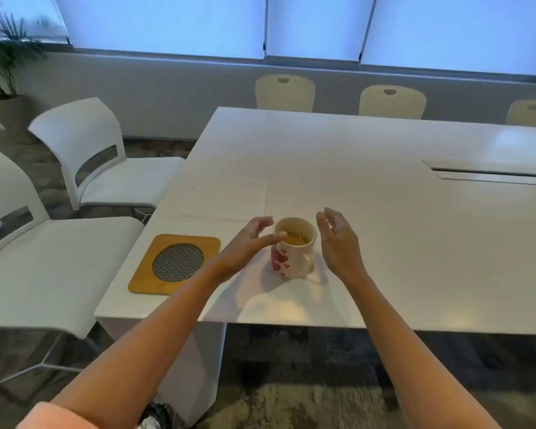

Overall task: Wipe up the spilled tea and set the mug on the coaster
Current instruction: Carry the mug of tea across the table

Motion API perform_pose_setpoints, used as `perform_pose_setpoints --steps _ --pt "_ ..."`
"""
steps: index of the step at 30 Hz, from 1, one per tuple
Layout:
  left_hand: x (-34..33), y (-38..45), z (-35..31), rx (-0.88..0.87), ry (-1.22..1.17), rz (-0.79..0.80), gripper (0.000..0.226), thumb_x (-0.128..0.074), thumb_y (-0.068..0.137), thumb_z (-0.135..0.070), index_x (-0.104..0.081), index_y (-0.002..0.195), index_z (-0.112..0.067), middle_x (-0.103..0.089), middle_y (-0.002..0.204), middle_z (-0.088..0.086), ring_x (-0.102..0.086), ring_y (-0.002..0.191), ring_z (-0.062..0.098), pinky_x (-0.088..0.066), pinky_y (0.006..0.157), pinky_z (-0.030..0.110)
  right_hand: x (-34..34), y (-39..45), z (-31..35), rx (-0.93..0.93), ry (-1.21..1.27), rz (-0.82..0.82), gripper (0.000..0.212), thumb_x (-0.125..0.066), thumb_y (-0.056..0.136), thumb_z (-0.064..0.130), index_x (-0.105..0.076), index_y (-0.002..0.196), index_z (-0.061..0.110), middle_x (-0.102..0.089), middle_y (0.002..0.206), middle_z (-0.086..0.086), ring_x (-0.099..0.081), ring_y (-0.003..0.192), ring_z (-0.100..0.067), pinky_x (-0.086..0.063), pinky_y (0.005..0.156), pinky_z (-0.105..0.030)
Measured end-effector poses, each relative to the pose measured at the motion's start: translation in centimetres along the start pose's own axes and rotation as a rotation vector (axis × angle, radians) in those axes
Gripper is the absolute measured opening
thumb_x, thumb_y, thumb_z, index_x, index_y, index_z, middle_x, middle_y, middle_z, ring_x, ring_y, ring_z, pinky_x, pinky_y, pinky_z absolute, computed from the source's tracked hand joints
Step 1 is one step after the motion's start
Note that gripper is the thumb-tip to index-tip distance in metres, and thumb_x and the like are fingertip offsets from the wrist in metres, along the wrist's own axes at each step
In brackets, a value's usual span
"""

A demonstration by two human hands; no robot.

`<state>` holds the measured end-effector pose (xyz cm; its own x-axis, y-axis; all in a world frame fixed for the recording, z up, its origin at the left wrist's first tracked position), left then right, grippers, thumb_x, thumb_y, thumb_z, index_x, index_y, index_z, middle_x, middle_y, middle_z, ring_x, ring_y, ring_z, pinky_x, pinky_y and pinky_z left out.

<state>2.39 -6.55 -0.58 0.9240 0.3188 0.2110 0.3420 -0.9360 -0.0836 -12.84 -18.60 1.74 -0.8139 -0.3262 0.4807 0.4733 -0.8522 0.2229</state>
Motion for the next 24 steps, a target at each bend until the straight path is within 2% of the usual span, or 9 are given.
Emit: perform_pose_setpoints --steps 2,4,6,9,13,17,21,24 --pt "-0.4 0.1 -0.1 -0.004 -0.027 0.062 0.084 -0.069 0.08 -0.046 -0.033 0.15 -0.017 -0.042 0.152 0.003 -0.041 0.139 0.017 -0.037 0.113 0.036 -0.5 -0.6 -0.6 -0.068 0.073 0.023 0.048 -0.039 0.105 0.046 -0.048 0.144 0.018 -0.054 0.146 -0.002 -0.05 0.122 -0.009 -0.038 0.092 -0.015" --pt "-0.8 0.0 -0.1 -0.005 -0.024 0.111 0.079 -0.073 0.08 -0.035 -0.037 0.147 -0.015 -0.051 0.143 0.004 -0.051 0.131 0.016 -0.044 0.109 0.037 -1.2 -1.6 -0.7 -0.088 0.115 0.042 0.046 -0.038 0.105 0.046 -0.05 0.141 0.019 -0.058 0.137 0.0 -0.051 0.113 -0.007 -0.037 0.076 -0.006" --pt "-1.2 0.2 0.3 -0.009 -0.018 0.121 0.075 -0.075 0.078 -0.025 -0.04 0.143 -0.013 -0.056 0.135 0.007 -0.056 0.124 0.019 -0.048 0.105 0.038 -1.8 -2.4 -0.4 -0.072 0.147 0.041 0.046 -0.039 0.104 0.048 -0.051 0.139 0.021 -0.059 0.125 0.006 -0.056 0.113 -0.011 -0.039 0.072 -0.007" --pt "-1.3 0.6 0.6 -0.035 -0.013 0.106 0.07 -0.077 0.079 -0.014 -0.043 0.14 -0.012 -0.057 0.13 0.01 -0.057 0.122 0.024 -0.05 0.104 0.041 -2.1 -3.0 -0.4 -0.064 0.199 0.032 0.051 -0.045 0.102 0.05 -0.044 0.144 0.021 -0.056 0.129 0.007 -0.057 0.115 -0.013 -0.044 0.075 -0.011" --pt "-1.3 1.2 1.2 -0.046 0.059 0.089 0.074 -0.08 0.077 -0.002 -0.043 0.14 -0.011 -0.059 0.128 0.008 -0.057 0.121 0.022 -0.048 0.105 0.043 -2.4 -3.8 -0.9 -0.082 0.217 0.07 0.072 -0.065 0.09 0.049 -0.035 0.149 0.019 -0.054 0.141 -0.001 -0.056 0.115 -0.012 -0.047 0.082 -0.012" --pt "-1.7 1.6 1.2 -0.114 0.132 0.072 0.081 -0.087 0.07 -0.006 -0.046 0.139 -0.012 -0.062 0.127 0.005 -0.059 0.119 0.019 -0.049 0.104 0.042 -2.4 -4.1 -0.5 -0.002 0.164 0.062 0.085 -0.082 0.076 0.046 -0.04 0.145 0.02 -0.055 0.13 0.009 -0.057 0.113 -0.006 -0.043 0.083 -0.007" --pt "-1.8 2.0 1.0 -0.197 0.184 0.011 0.08 -0.09 0.068 -0.014 -0.05 0.137 -0.012 -0.064 0.124 0.004 -0.061 0.115 0.017 -0.052 0.1 0.041 -2.5 -4.4 0.0 0.056 0.148 0.02 0.091 -0.086 0.062 0.058 -0.045 0.137 0.029 -0.055 0.119 0.02 -0.055 0.105 0.011 -0.044 0.081 -0.001" --pt "-1.6 2.2 0.9 -0.244 0.213 -0.035 0.076 -0.091 0.067 -0.017 -0.054 0.134 -0.012 -0.067 0.119 0.002 -0.064 0.109 0.015 -0.055 0.096 0.038 -2.6 -4.4 0.0 0.076 0.129 -0.031 0.089 -0.089 0.063 0.055 -0.049 0.136 0.025 -0.06 0.121 0.014 -0.059 0.104 0.004 -0.047 0.084 -0.005"
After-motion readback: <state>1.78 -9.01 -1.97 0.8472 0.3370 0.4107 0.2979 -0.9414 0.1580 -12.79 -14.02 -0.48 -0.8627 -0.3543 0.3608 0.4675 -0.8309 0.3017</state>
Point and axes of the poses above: each hand's wrist, its own y-axis towards the middle knuckle, its own x-axis out of the back of the hand, z = x × y, the point moved 7 cm from there along y, towards the middle knuckle
